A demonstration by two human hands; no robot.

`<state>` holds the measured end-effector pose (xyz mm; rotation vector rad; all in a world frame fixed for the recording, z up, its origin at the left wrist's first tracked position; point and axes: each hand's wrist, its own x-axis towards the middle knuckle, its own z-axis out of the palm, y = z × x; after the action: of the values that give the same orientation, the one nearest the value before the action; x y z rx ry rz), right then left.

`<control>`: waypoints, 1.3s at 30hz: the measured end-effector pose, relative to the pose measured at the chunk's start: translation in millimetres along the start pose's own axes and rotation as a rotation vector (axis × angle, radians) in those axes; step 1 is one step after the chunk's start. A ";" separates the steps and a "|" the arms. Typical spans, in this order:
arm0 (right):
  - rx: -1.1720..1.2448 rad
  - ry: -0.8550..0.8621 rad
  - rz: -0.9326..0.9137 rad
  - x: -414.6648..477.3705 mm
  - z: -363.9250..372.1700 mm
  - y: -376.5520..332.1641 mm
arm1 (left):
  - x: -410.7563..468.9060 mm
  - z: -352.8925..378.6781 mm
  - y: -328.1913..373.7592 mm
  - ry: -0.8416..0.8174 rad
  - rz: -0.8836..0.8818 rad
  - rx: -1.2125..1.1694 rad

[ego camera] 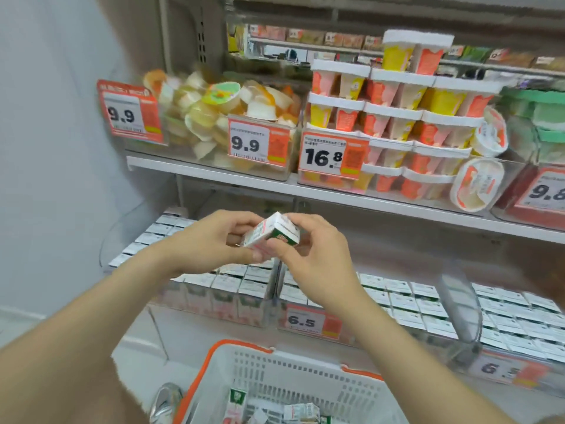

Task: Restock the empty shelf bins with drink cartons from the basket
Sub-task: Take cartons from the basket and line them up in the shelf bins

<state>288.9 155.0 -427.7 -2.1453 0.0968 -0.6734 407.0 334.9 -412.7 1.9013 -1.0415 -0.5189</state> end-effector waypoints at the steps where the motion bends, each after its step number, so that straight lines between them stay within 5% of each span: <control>1: -0.020 0.004 -0.036 5.6 10.5 -3.6 | -1.6 -10.0 -12.4 0.047 -0.012 -0.011; 4: -0.171 0.054 -0.151 25.0 46.6 -7.1 | -3.6 -37.7 -49.7 0.190 -0.164 0.243; 7: -0.367 -0.012 -0.209 49.3 88.3 -3.7 | -9.6 -57.8 -78.3 0.135 -0.373 0.522; 16: -0.644 -0.131 -0.096 138.0 196.8 9.6 | -29.0 -85.6 -137.1 0.092 -0.429 0.545; 25: -0.568 -0.579 0.093 194.1 245.2 26.2 | -31.4 -88.0 -141.4 0.036 -0.454 0.587; 31: -0.546 -0.691 0.179 193.2 237.9 30.5 | -23.3 -85.3 -143.9 0.030 -0.491 0.616; 39: -0.503 -0.314 -0.114 130.3 203.4 12.3 | -29.8 -79.6 -119.3 0.127 -0.465 0.661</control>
<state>503.1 254.8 -479.1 -2.7332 -0.0307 -0.3921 499.9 430.3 -473.8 2.7551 -0.7284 -0.3159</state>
